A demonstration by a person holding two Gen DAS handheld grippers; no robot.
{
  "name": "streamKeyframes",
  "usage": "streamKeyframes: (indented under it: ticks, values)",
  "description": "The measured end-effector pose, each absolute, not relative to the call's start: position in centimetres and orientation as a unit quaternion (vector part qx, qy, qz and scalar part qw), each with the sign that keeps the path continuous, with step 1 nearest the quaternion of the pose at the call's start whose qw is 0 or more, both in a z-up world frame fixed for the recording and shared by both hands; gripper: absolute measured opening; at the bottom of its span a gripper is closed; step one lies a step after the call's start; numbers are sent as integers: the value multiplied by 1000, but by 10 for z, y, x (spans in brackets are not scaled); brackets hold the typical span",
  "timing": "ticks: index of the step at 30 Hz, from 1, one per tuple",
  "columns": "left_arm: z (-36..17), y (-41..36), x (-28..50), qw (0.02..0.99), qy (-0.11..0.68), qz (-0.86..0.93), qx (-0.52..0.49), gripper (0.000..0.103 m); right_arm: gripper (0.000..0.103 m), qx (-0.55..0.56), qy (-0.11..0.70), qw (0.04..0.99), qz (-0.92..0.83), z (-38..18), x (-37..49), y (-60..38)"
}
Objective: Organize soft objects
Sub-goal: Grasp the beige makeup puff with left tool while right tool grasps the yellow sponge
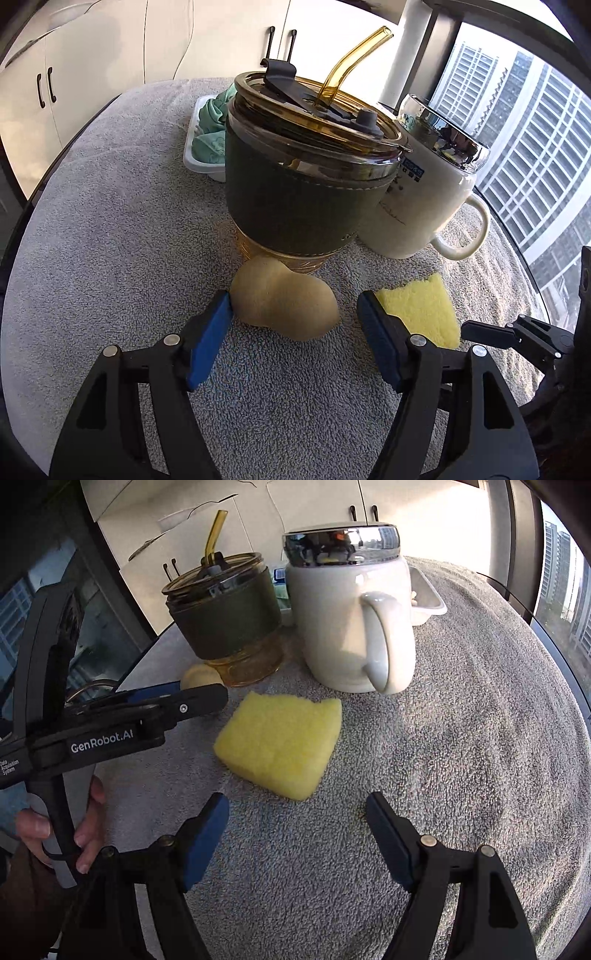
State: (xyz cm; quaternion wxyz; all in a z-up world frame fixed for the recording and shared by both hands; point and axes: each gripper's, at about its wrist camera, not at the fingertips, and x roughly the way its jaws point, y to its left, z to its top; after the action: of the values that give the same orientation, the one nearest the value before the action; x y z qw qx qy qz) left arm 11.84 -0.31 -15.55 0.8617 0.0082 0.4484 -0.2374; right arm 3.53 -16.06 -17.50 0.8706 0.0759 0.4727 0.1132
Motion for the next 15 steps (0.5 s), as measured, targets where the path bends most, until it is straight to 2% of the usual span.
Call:
streamKeyframes:
  ticks: [8,11,12,15]
  values:
    - [-164,13,118,853,463,-233,-56,66,79,70,472,871,116,-173,43,-148]
    - [-162,18,113,852,461,-236,-70,59,79,70,471,871,119,-173,45,-144]
    - [-160,19,110,854,457,-241,-69,52,79,70,471,871,121,-173,46,-141]
    - [-156,10,103,863,449,-228,-31,50,79,68,470,872,118,-174,49,-137]
